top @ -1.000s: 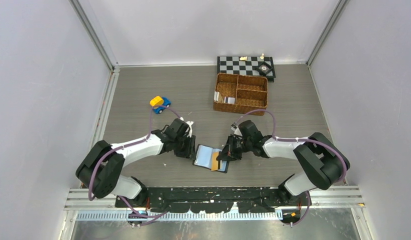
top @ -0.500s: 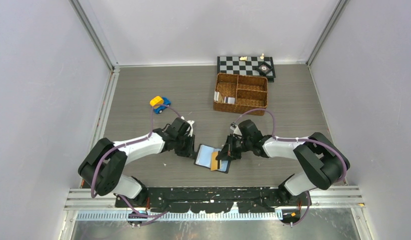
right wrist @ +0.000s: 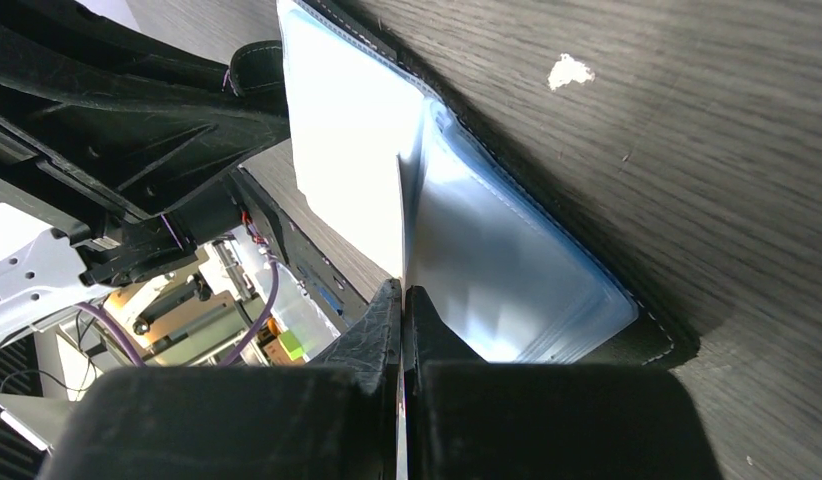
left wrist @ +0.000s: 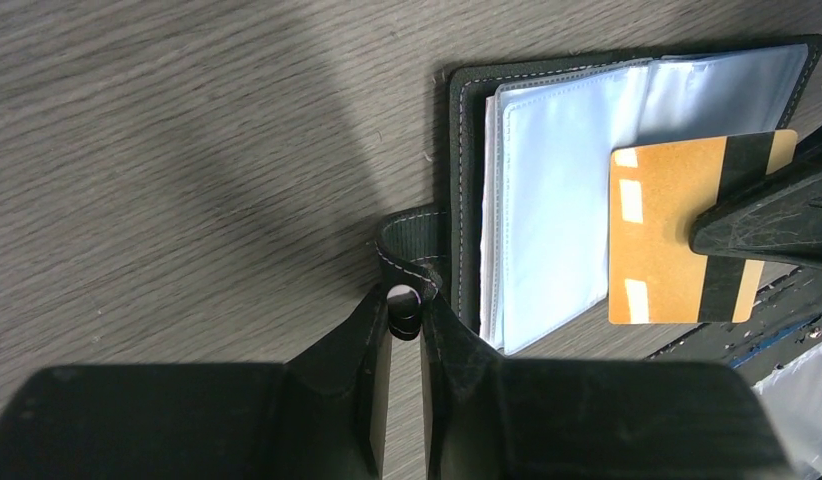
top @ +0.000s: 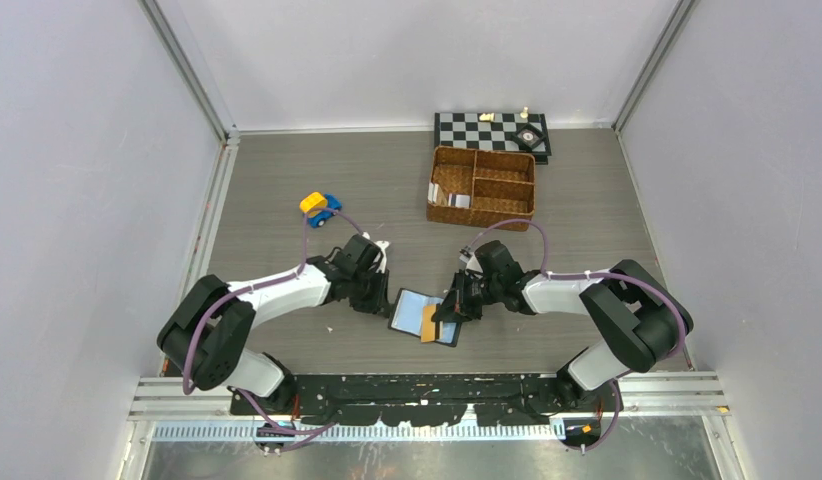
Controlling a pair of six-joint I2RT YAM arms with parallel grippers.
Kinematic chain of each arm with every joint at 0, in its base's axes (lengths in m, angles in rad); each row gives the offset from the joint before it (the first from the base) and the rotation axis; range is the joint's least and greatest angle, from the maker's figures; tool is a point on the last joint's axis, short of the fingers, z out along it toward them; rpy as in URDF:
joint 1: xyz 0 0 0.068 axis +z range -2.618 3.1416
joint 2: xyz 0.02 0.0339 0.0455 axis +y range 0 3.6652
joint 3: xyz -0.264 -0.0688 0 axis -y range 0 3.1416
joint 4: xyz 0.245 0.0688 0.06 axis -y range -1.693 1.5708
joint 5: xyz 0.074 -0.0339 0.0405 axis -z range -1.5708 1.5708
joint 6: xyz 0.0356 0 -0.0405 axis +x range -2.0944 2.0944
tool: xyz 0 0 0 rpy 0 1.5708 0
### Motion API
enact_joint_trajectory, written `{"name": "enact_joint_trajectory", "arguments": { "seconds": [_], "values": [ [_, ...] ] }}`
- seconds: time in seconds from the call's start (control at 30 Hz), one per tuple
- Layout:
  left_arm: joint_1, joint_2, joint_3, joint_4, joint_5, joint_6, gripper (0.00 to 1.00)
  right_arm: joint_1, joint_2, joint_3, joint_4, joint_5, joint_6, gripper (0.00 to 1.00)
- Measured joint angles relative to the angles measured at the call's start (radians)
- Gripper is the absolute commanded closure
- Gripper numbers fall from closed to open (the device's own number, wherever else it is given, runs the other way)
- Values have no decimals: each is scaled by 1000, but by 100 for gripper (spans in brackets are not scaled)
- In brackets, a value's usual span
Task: Put the credit cards into the card holder
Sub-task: Insert the credit card into the card holder.
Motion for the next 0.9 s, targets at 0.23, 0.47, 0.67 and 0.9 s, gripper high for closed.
{"name": "enact_joint_trajectory", "arguments": {
  "seconds": [0.23, 0.47, 0.67, 0.9],
  "values": [
    [0, 8, 9, -5, -1, 3, 99, -6, 24, 0, 5, 3, 3, 100],
    [0, 12, 11, -7, -1, 4, 100, -19, 37, 0, 18, 2, 7, 99],
    [0, 19, 18, -8, 0, 5, 100, -31, 45, 0, 40, 16, 7, 100],
    [0, 24, 23, -8, 0, 7, 100, -45, 80, 0, 79, -1, 7, 100]
  ]
}}
